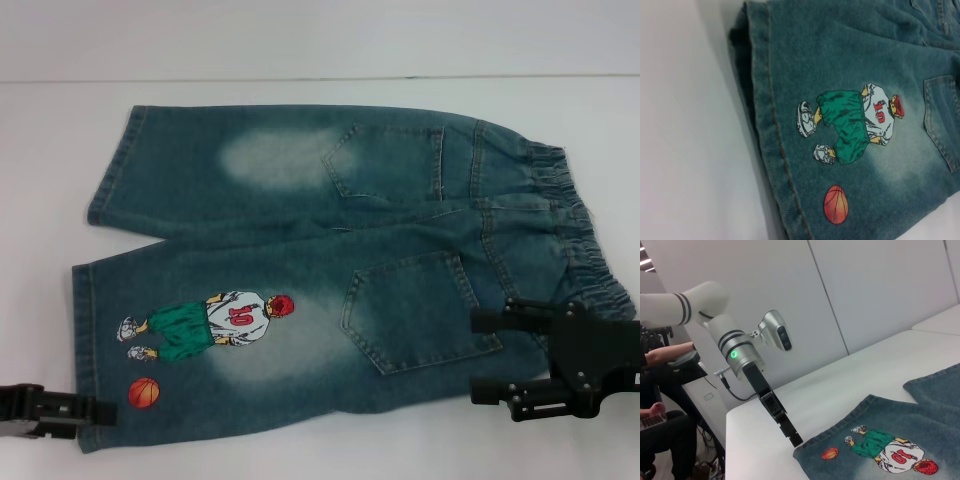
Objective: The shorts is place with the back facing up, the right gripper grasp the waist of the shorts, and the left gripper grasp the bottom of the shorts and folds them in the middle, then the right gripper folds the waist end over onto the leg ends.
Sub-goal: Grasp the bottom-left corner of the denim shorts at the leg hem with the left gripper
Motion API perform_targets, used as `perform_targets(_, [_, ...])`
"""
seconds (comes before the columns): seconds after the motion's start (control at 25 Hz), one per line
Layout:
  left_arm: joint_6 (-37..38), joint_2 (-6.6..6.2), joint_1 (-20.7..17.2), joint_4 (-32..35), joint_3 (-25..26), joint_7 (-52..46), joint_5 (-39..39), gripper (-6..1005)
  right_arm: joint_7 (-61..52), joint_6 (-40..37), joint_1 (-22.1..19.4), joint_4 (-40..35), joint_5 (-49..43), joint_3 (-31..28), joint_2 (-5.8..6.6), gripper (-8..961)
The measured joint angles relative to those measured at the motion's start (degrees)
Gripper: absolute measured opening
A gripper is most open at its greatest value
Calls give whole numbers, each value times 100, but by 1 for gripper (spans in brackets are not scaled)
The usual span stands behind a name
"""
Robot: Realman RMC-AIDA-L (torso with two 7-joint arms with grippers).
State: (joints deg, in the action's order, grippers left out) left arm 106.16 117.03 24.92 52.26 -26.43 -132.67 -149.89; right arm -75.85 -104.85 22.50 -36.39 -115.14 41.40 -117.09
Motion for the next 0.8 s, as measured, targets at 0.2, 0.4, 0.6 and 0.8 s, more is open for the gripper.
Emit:
perform_targets(0.2, [5,-34,-28,8,11,-40,-43,873,0,0,7,0,0,0,2,927])
perform_targets(0.4, [-79,-26,-27,-24,0,-44,-135,872,0,17,34,0,0,0,3,927])
perform_targets(0.6, [-130,1,-11,-42,-38,-43,-139,872,0,18,35,0,0,0,2,927])
perform_targets(0.8, [-156,25,29,-112,-55,-41,-144,873,0,18,35,0,0,0,-2,927])
